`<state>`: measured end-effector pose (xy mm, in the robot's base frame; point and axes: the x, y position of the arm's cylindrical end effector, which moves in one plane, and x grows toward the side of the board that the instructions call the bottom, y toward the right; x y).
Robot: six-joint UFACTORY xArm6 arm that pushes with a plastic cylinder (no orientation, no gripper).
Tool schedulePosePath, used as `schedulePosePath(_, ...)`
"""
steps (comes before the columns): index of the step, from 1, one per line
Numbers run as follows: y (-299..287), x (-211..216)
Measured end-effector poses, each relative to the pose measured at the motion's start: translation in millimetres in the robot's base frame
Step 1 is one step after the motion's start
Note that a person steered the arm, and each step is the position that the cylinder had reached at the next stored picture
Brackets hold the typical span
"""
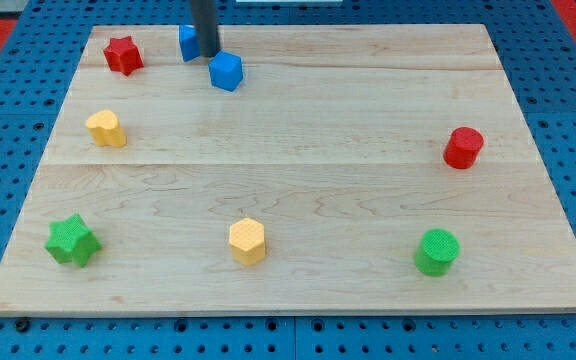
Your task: Push the blue blocks into the red star
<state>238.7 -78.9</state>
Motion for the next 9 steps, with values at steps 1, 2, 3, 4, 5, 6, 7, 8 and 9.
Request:
schedulePosePath(1,16,-46)
schedulePosePath(2,-32,-34)
schedulePosePath(3,-78,-13)
schedulePosePath(4,-63,-13)
schedulePosePath(5,30,-22)
schedulePosePath(6,65,20)
schedulePosePath(7,14,52)
schedulePosePath(8,-54,38)
schedulePosePath(9,-5,45)
